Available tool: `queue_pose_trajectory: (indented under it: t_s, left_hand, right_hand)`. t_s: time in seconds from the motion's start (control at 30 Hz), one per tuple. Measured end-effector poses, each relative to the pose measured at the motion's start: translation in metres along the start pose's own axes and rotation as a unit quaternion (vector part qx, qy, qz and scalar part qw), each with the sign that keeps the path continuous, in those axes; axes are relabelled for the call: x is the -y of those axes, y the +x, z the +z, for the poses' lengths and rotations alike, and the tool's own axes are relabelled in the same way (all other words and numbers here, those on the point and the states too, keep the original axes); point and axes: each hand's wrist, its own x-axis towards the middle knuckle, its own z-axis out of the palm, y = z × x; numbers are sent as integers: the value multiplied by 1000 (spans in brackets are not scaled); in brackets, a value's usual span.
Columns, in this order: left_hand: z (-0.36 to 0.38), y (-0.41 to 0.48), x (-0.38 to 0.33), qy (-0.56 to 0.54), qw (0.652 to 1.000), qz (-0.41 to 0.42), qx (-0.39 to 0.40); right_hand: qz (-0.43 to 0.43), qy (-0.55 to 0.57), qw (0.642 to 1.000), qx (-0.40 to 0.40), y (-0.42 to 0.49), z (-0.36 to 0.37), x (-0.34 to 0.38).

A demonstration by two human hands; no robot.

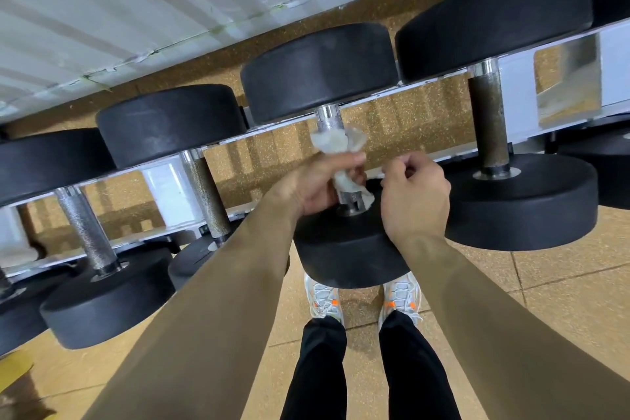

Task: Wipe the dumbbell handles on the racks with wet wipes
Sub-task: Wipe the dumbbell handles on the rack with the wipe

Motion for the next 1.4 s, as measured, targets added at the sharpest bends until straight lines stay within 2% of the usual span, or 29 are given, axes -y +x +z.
queue_pose_trajectory:
  t_s: [0.1,0.17,0.23,0.27,0.33,0.43,0.53,0.6,0.67,0.7,0.77,0.83,0.93,1.0,1.03,1.1,1.17,1.23,1.27,1.33,1.4]
  left_hand:
    - [1,-6,12,83,996,20,-30]
    - [9,-4,15,193,970,17,-144]
    - [29,-4,15,251,925,-9,-286]
    - [41,-5,12,230,913,-18,-335]
    - [55,1,4,135,912,-16,-387]
    - [60,10,-32,47,923,20,-380]
    - [42,12,-46,57,941,31,-333]
    - [23,8,-28,91,969,67,-218]
    - [7,1,-3,98,991,47,-83]
    - [1,-2,5,87,995,26,-37]
    - [-7,-4,12,93,996,12,0]
    - [-8,-3,13,141,990,5,-5]
    - [12,-6,15,190,970,10,-155]
    - [36,-8,12,156,951,-13,-266]
    - [48,-9,7,118,947,-21,-297]
    - [62,-4,-8,51,944,-10,-327]
    - [61,3,-27,41,938,39,-341]
    - [50,3,-39,41,936,89,-338]
    - [43,2,-38,48,944,100,-312]
    - [21,-3,-20,83,973,99,-190]
    - [7,-10,5,116,988,44,-97]
  right_hand:
    - [5,-3,1000,-2,0,1,0]
    - [12,-4,1000,-3,0,2,-1]
    - [15,-4,1000,-7,0,1,0]
    - [15,-3,1000,-9,0,2,0]
    - [14,0,1000,-8,0,1,0]
    - [12,-1,1000,-5,0,-1,0]
    - [11,-7,1000,-2,0,-1,0]
    - [11,-13,1000,-3,0,-1,1]
    - [8,-16,1000,-3,-1,-1,1]
    - [9,-18,1000,-4,-1,0,1]
    - [10,-22,1000,-2,-1,-1,2]
    - [13,-20,1000,-2,0,-1,2]
    - [16,-13,1000,-3,0,1,1]
    - [18,-11,1000,-11,0,1,1]
    - [18,-11,1000,-12,-1,1,1]
    - [14,-12,1000,-10,-1,0,1]
    - [10,-13,1000,-4,-1,-1,1]
    - [8,-14,1000,-2,0,-1,0]
    - [7,-13,1000,-3,0,0,0]
    - [5,-13,1000,-8,0,0,0]
    - [1,-15,1000,-10,0,0,0]
